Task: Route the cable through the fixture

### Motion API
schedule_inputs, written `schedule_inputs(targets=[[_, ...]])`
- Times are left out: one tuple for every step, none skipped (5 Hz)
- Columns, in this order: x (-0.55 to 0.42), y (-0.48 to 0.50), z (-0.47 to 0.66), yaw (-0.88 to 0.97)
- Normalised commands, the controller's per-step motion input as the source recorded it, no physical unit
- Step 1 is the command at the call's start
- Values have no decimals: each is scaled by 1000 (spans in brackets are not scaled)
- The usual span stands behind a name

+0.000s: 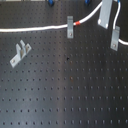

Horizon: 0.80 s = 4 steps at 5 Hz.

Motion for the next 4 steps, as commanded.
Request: schedule_inputs(targets=[[-50,-13,27,0],[-617,-199,435,226],[-649,-39,396,346],[-7,-9,0,0]])
